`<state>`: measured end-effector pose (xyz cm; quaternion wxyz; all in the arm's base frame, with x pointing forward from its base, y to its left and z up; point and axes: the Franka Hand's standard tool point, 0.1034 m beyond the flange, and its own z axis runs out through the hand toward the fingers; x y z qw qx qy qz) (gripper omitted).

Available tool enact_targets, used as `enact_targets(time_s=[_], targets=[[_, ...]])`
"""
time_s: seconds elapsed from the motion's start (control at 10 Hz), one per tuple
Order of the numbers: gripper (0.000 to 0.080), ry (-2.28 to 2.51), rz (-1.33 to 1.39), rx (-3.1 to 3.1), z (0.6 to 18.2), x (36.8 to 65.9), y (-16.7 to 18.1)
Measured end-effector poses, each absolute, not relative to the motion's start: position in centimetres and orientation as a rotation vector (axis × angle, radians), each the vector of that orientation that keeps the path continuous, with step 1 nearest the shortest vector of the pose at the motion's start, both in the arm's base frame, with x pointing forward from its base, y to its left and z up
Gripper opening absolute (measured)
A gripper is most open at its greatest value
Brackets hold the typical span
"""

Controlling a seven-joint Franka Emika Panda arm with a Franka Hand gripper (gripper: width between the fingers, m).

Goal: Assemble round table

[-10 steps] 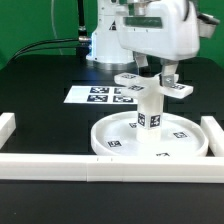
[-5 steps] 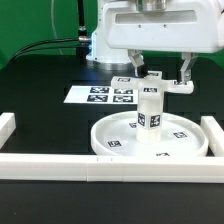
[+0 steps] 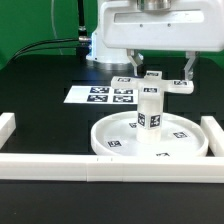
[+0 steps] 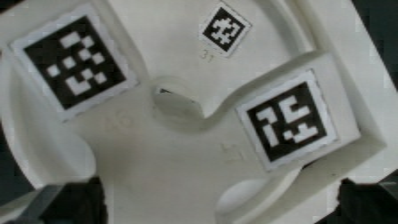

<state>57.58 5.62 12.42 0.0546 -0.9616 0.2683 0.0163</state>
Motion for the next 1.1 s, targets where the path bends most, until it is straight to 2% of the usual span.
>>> enact_targets(time_s=[0.4, 0.7, 1.0, 1.1], targets=[[0.0649, 0.435, 0.014, -3.001, 12.6, 58.0, 5.9], [0.0649, -0.322, -0.015, -3.047, 12.6, 58.0, 4.9], [0.0649, -0.761, -0.008, -2.979, 12.4, 57.9, 4.4], [0.0649, -0.774, -0.008, -2.976, 12.4, 57.8, 4.4]])
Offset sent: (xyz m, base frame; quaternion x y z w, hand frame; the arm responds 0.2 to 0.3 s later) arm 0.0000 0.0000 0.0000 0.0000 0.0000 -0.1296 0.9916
